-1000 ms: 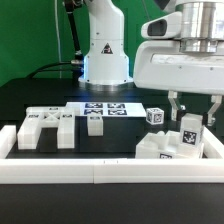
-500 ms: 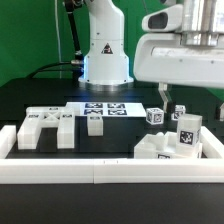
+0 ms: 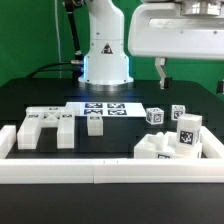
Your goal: Assemble chair
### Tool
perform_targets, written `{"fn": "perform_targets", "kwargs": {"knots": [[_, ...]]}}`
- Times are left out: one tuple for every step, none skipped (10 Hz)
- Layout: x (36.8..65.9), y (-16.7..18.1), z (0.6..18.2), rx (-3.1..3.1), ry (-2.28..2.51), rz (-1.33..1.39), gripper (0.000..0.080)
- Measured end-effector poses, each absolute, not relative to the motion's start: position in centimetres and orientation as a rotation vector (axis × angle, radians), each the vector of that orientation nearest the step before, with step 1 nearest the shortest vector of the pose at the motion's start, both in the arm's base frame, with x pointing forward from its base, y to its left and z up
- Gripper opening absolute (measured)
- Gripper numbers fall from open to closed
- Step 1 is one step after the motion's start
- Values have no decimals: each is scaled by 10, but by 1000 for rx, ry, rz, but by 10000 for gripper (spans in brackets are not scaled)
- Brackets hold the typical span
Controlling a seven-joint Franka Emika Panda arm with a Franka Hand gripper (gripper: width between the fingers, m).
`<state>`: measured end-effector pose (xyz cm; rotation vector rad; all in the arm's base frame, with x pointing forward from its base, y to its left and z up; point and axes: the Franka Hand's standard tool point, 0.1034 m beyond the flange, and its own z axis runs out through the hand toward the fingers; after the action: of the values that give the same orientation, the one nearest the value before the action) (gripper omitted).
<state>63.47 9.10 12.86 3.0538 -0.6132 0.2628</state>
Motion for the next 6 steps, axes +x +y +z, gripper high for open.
{"fn": "perform_targets", "kwargs": {"knots": [[635, 91, 129, 3054, -613, 263, 648], [635, 91, 128, 3054, -612, 262, 648], [635, 91, 128, 3054, -612, 262, 648], [634, 91, 128, 3055, -606, 264, 648], [632, 86, 129, 3073, -550, 300, 648], [619, 75, 129, 3087, -498, 302, 648]]}}
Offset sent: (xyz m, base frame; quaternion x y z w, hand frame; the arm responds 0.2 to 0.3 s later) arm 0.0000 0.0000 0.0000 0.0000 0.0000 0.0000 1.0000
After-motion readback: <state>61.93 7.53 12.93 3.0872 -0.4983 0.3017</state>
